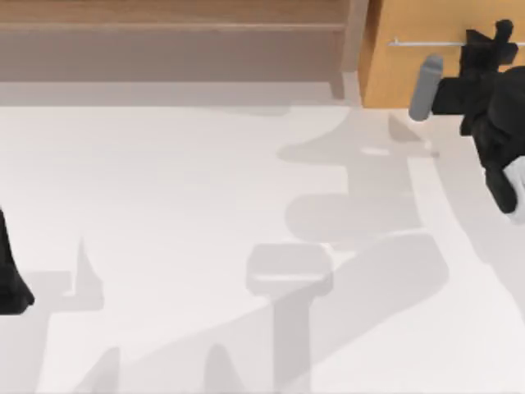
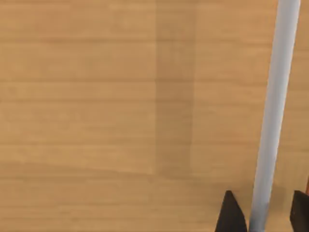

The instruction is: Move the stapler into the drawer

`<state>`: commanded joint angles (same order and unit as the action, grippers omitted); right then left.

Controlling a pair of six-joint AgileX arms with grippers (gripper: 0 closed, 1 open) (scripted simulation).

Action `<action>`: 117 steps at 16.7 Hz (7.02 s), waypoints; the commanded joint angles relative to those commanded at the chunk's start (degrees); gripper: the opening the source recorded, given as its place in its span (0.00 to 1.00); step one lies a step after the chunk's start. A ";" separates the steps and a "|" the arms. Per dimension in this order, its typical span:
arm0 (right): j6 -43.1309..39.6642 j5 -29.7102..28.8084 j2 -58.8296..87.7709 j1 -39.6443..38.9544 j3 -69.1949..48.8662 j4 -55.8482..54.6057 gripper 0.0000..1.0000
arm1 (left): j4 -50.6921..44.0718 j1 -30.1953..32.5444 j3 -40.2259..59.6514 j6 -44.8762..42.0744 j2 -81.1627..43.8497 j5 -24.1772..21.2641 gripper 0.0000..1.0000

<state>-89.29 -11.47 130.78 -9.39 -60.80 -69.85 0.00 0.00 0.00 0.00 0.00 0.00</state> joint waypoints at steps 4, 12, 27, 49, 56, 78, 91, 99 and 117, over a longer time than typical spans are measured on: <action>0.00 0.00 0.00 0.00 0.00 0.00 0.00 | 0.00 0.00 0.00 0.00 0.00 0.00 1.00; 0.23 -0.33 -0.73 -0.31 1.03 -0.75 0.00 | 0.00 0.00 0.00 0.00 0.00 0.00 1.00; 0.16 -2.46 -8.00 -2.59 18.61 -10.84 0.00 | 0.00 0.00 0.00 0.00 0.00 0.00 1.00; 0.39 -8.67 -16.33 -8.49 45.27 -28.30 0.00 | 0.00 0.00 0.00 0.00 0.00 0.00 1.00; 0.39 -8.67 -16.33 -8.49 45.27 -28.30 0.30 | 0.00 0.00 0.00 0.00 0.00 0.00 1.00; 0.38 -9.76 -16.65 -9.61 47.85 -30.71 1.00 | 0.00 0.00 0.00 0.00 0.00 0.00 1.00; 6.67 -9.10 -23.49 -11.61 46.72 -18.69 1.00 | 0.00 0.00 0.00 0.00 0.00 0.00 1.00; 28.19 -5.89 -46.32 -8.14 37.36 27.22 1.00 | 0.00 0.00 0.00 0.00 0.00 0.00 1.00; 72.09 11.20 -55.41 23.10 17.04 125.58 1.00 | 0.00 0.00 0.00 0.00 0.00 0.00 1.00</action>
<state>-17.20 -0.27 75.37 13.70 -43.76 55.72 0.00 0.00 0.00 0.00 0.00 0.00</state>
